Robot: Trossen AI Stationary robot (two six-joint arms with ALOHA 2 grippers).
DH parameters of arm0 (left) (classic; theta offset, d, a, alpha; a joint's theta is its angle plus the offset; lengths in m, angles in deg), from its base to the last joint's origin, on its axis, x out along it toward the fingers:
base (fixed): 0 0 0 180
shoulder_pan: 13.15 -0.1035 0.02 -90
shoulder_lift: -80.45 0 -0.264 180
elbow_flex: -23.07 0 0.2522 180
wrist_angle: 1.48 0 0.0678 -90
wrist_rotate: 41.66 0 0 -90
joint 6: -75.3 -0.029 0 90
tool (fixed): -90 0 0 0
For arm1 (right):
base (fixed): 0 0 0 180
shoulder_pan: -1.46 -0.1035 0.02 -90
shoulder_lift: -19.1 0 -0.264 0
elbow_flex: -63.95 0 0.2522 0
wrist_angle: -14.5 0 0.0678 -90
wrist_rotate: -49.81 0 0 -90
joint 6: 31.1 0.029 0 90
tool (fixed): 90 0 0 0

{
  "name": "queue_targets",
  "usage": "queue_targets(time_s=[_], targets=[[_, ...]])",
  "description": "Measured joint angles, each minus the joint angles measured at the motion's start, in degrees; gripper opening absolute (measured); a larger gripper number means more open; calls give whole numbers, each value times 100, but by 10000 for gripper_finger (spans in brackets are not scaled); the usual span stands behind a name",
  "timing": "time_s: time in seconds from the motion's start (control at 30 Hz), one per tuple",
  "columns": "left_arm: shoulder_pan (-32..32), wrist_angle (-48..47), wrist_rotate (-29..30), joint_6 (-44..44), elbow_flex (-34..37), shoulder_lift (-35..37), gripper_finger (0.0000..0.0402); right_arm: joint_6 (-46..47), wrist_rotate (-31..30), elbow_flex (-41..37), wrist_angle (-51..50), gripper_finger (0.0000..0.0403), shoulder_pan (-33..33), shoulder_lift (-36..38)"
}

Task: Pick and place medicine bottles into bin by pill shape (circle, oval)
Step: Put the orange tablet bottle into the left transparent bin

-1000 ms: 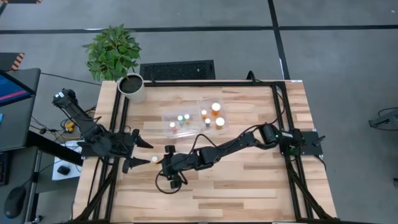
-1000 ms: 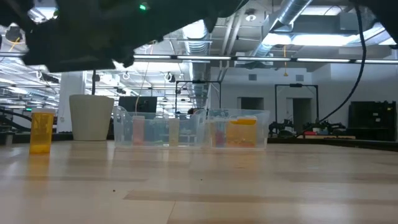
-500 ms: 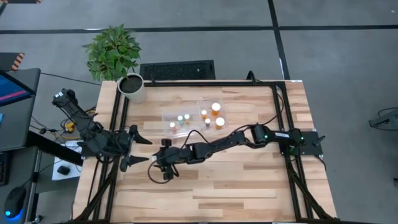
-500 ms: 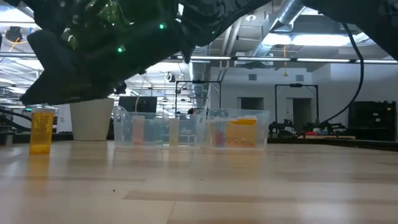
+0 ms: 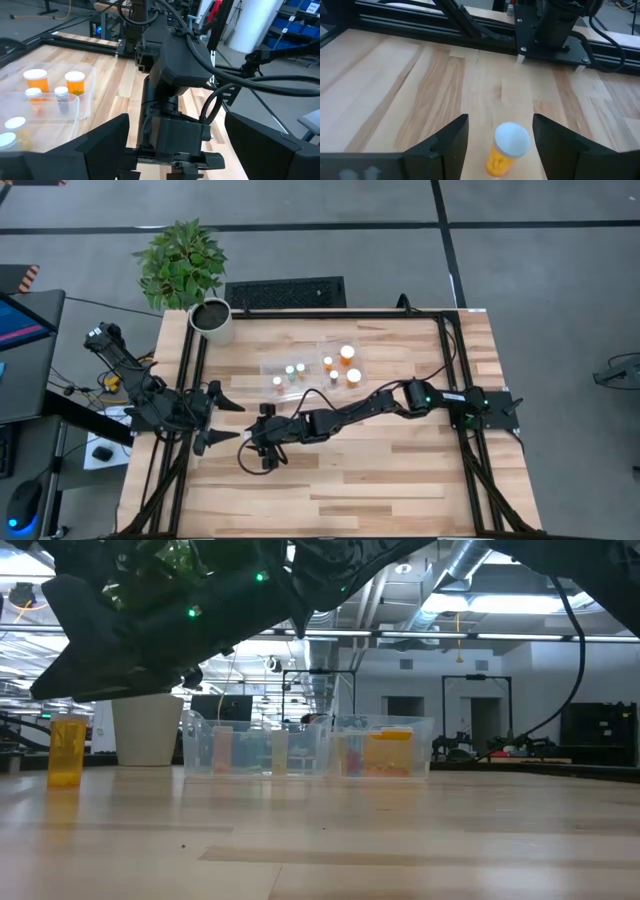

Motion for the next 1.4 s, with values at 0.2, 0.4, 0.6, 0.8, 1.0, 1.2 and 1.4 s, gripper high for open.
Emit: queue_targets(time_s=[0.2, 0.4, 0.6, 0.8, 1.0, 1.2, 1.4], targets=[[0, 2, 62, 2, 0, 0, 322, 39, 17, -23, 10, 227, 71, 0], [0, 4, 62, 2, 0, 0, 322, 40, 20, -61, 12, 227, 88, 2], [0, 4, 62, 95, 0, 0, 322, 70, 20, -61, -26, 227, 88, 2], [0, 4, 98, 109, 0, -1, 322, 134, 20, -61, -48, 227, 90, 2], [0, 6, 127, 111, 0, 0, 322, 131, 20, -61, -41, 227, 97, 2], [0, 7, 126, 111, 0, 0, 322, 145, 20, -46, 190, 227, 101, -107], [0, 28, 126, 113, 0, -1, 322, 173, 36, -53, 324, 227, 99, -272]])
